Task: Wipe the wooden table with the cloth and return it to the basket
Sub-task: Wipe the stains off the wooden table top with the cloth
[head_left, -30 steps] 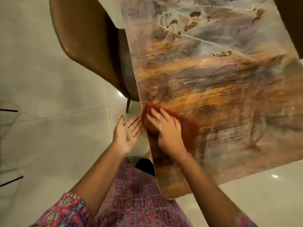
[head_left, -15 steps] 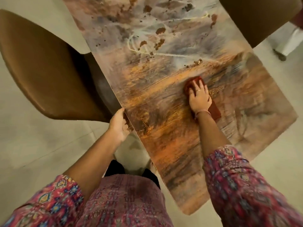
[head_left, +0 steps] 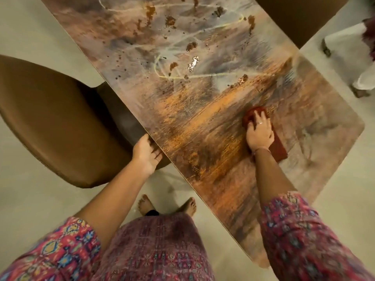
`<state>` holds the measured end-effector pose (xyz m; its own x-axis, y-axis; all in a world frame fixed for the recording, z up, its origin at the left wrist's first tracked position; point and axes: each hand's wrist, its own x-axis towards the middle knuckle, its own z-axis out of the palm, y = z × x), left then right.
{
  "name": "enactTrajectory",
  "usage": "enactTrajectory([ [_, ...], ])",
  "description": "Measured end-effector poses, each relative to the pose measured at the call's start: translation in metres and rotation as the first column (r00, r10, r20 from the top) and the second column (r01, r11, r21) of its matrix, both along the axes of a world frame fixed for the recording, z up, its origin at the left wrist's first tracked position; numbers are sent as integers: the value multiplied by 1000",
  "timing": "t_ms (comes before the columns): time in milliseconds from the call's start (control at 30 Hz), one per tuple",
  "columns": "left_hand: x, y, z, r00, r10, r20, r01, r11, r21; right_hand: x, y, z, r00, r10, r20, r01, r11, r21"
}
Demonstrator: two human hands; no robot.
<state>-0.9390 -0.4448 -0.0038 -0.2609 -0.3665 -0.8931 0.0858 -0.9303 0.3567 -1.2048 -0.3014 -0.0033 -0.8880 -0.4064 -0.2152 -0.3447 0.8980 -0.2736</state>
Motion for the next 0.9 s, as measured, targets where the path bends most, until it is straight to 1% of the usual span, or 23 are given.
enactTrajectory([
  [33,1,-1,-1,1000,9,-4,-9,1000,8,5,-12,0,992,-126,-2,126,992,14],
  [67,1,-3,-1,1000,19,-9,-19,1000,16,21,-25,-1,987,-154,-35,155,987,32],
  [100,1,-4,-1,1000,27,-12,-27,999,20,43,-36,-4,992,-95,-82,98,995,30],
  [167,-1,-7,-1,999,38,4,-38,999,22,104,-51,-10,973,206,-107,-211,977,-37],
  [200,-2,-9,0,999,42,12,-42,999,16,136,-53,-12,917,388,-93,-395,917,-61],
  [267,-3,-12,3,999,34,7,-34,999,12,190,-43,-14,726,686,-42,-688,723,-62],
  [333,-2,-15,2,1000,25,0,-25,1000,14,196,-28,-14,562,827,-26,-826,561,-52],
  [367,0,-17,0,1000,21,2,-21,1000,10,177,-27,-12,541,840,-38,-840,538,-66],
  [400,2,-20,-1,1000,17,3,-17,1000,13,152,-27,-12,583,811,-42,-812,580,-70],
  [467,4,-23,-2,1000,8,11,-8,1000,23,88,-26,-10,763,644,-61,-645,764,3],
  [500,5,-24,-2,1000,4,13,-4,1000,23,54,-22,-7,871,486,-71,-484,874,49],
  [533,6,-24,-2,1000,3,13,-3,1000,22,25,-18,-4,959,276,-64,-273,961,51],
  [567,4,-25,-2,1000,5,13,-5,1000,20,6,-17,0,999,28,-38,-27,999,25],
  [600,3,-25,-2,1000,11,11,-11,1000,25,-3,-22,3,983,-182,-11,182,983,4],
  [633,1,-25,-2,1000,18,15,-19,999,34,1,-32,3,950,-313,-6,313,950,-6],
  [667,-3,-26,-3,1000,23,20,-24,999,46,15,-47,2,940,-341,-28,341,940,-8],
  [700,-8,-28,-3,999,27,18,-28,998,51,33,-62,-2,963,-259,-76,259,966,-12],
  [733,-13,-31,-4,999,37,12,-37,998,46,58,-76,-5,990,-79,-116,78,997,-15],
  [767,-18,-34,-5,998,57,8,-58,998,36,87,-89,-9,982,148,-117,-151,988,-18],
  [800,-21,-37,-5,996,86,7,-86,996,22,119,-95,-11,923,372,-96,-377,925,-37],
  [833,-24,-40,-6,994,110,13,-110,994,11,151,-95,-13,826,560,-59,-563,824,-56],
  [867,-25,-41,-7,992,115,42,-116,993,9,176,-90,-13,726,687,-28,-687,722,-80],
  [900,-25,-42,-9,991,104,82,-106,994,19,187,-85,-9,657,754,10,-748,653,-118],
])
